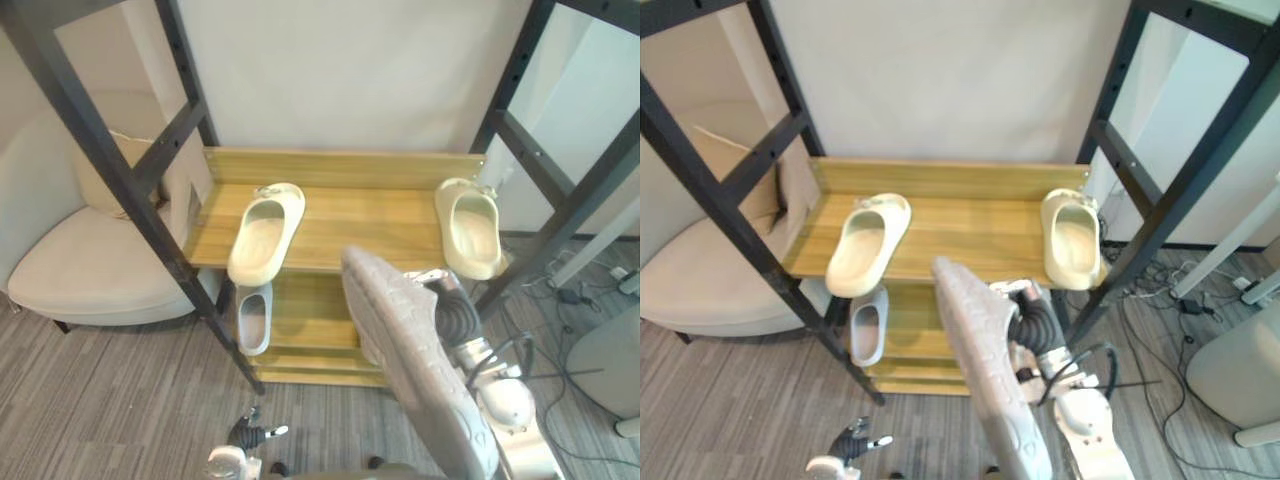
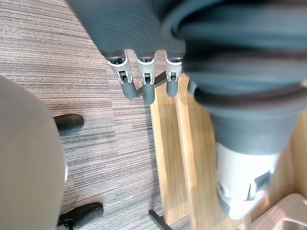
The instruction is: Organize the slippers on the shoe rack
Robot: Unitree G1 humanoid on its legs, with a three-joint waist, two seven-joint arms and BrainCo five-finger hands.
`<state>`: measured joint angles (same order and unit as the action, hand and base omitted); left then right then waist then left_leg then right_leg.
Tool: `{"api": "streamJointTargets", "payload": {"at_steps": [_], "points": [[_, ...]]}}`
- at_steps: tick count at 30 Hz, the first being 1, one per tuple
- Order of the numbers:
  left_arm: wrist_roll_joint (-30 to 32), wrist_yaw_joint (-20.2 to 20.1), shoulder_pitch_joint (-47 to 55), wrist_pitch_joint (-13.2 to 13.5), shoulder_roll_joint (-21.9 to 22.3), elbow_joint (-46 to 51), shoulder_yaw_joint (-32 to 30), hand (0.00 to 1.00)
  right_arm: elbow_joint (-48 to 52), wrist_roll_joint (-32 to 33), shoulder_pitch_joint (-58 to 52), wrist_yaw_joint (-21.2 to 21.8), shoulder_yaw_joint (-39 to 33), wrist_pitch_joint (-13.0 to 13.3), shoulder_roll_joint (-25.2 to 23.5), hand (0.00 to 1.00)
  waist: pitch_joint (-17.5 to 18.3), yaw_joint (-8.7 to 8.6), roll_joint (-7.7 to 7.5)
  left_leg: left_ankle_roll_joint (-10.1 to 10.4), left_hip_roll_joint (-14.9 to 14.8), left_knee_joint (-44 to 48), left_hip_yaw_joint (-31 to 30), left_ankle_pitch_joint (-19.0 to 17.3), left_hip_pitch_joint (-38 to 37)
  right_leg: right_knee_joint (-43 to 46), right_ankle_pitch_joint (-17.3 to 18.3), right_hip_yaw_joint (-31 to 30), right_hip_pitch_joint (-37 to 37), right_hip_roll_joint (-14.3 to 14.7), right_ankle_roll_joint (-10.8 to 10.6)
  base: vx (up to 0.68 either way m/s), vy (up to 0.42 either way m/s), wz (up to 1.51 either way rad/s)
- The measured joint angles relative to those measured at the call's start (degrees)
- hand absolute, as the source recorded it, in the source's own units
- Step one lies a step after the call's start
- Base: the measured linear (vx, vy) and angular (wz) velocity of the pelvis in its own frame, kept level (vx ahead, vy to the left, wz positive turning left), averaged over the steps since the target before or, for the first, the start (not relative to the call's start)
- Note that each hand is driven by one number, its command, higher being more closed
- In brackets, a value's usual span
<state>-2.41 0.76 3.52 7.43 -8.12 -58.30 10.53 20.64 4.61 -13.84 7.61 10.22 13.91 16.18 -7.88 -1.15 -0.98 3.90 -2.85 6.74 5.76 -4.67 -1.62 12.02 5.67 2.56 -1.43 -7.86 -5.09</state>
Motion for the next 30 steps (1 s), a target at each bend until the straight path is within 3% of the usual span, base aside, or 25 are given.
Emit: {"api": "streamJointTargets", "payload": {"at_steps": [4,8,14,19,24,26,30], "points": [[-0.3,0.1,-2.4,1.0,0.1,0.4,0.6,0.0,-2.3,-0.1,2.5,0.2,2.0,-0.3,2.5,1.0,-3.9,-0.06,1.88,0.0,-1.8,19.7,-1.9,-8.6,11.0,12.6,5.6,0.4,-6.7,0.5,0.1,-0.11,-0.013,0.13],[-2.8,0.1,-5.5,1.4,-0.2,1.3,0.6,0.0,-7.7,-2.2,7.7,-1.2,3.5,-0.6,3.4,1.0,-8.4,0.04,2.05,0.1,-1.6,32.6,-4.8,-14.0,19.6,25.9,12.5,2.2,-13.9,-1.2,0.0,-0.18,-0.011,0.36],[-6.0,1.6,-6.5,4.4,-0.7,6.3,-1.0,0.0,-12.2,-5.9,17.4,-6.4,3.3,-1.1,5.8,1.0,-13.0,0.71,3.5,0.2,-1.1,44.8,-6.6,-16.8,31.8,38.8,16.4,3.0,-25.1,-3.2,-0.2,-0.13,0.006,0.18],[-9.0,1.4,-8.8,4.6,-2.1,9.2,-5.2,0.0,-16.2,-8.9,27.1,-10.4,1.4,-1.3,7.8,1.0,-16.3,1.18,4.13,-0.2,-0.8,54.1,-8.7,-18.6,42.4,48.1,19.0,3.7,-34.6,-3.8,1.0,-0.09,0.002,0.15],[-8.8,2.9,-9.5,2.8,-3.8,6.3,-6.5,0.0,-23.7,-10.5,39.0,-15.0,1.1,-1.7,11.7,1.0,-19.5,1.91,4.02,0.1,-0.6,60.2,-9.8,-19.0,51.7,54.7,20.3,3.6,-43.8,-4.0,1.5,-0.08,-0.001,0.04],[-8.8,3.3,-9.4,0.8,-3.4,3.6,-6.7,0.0,-25.3,-11.5,42.8,-16.9,1.0,-1.9,11.7,1.0,-21.3,2.83,3.72,0.4,-0.6,62.6,-10.1,-19.2,55.0,57.6,21.1,3.4,-47.1,-4.3,1.7,-0.06,-0.008,0.02],[-8.8,4.1,-8.6,0.5,-1.8,4.1,-7.9,0.0,-26.0,-12.9,45.3,-18.9,1.1,-3.0,11.6,1.0,-22.0,4.9,3.48,0.6,-0.2,65.8,-10.5,-19.8,59.2,61.9,22.7,3.4,-51.3,-5.1,2.1,-0.05,-0.033,0.12]]}}
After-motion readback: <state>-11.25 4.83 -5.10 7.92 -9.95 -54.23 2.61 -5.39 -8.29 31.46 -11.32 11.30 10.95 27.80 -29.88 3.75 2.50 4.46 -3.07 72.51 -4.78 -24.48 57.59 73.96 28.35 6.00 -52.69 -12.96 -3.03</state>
